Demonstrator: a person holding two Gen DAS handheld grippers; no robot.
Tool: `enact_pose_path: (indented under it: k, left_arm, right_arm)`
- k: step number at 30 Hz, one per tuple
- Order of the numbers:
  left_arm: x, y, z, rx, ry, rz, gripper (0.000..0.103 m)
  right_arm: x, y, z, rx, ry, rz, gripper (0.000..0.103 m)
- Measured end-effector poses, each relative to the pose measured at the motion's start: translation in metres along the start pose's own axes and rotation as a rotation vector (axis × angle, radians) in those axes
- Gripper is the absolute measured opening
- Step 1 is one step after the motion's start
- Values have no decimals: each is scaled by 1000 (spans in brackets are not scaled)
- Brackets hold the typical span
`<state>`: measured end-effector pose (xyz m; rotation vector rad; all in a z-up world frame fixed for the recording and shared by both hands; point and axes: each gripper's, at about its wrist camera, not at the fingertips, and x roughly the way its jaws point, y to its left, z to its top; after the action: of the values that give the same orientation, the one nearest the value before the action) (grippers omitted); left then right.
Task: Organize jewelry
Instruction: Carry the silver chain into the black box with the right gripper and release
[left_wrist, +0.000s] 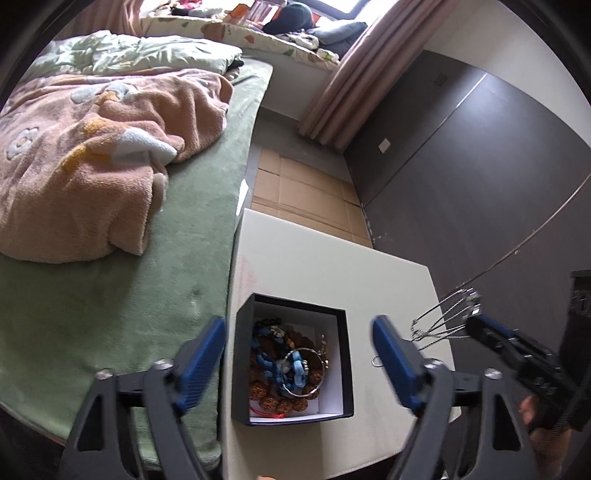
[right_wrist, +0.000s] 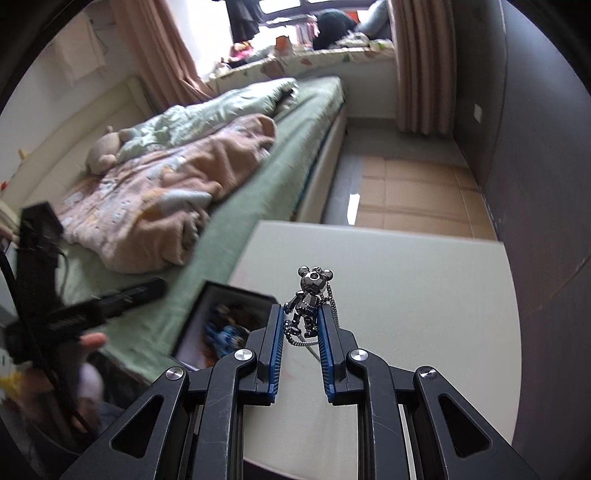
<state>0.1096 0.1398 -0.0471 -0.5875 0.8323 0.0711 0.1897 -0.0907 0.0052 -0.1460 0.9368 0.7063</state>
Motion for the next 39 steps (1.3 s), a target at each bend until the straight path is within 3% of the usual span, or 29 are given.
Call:
enact_pose_path:
  k: [7, 13, 33, 36, 38, 39]
  left_arm:
    - [-10, 20, 4, -32, -28, 7, 94]
    - [-16, 30, 5, -50, -41, 13, 94]
    - [-26, 54, 8, -108, -67, 24, 94]
    - [-26, 54, 8, -106, -62, 21, 94]
    - [-25, 54, 7, -101, -55, 18, 94]
    - [-24, 54, 7, -98, -54, 17, 95]
  right_arm:
    - [-34, 46, 22, -70, -88, 28, 19]
    - [-41, 74, 24, -107, -113, 57, 19]
    - [21, 131, -5, -128, -14, 154, 19]
    - [31, 133, -9, -123, 32, 159, 20]
    - [39, 131, -12, -112, 70, 148, 25]
    - [43, 127, -13, -103, 87, 146, 40]
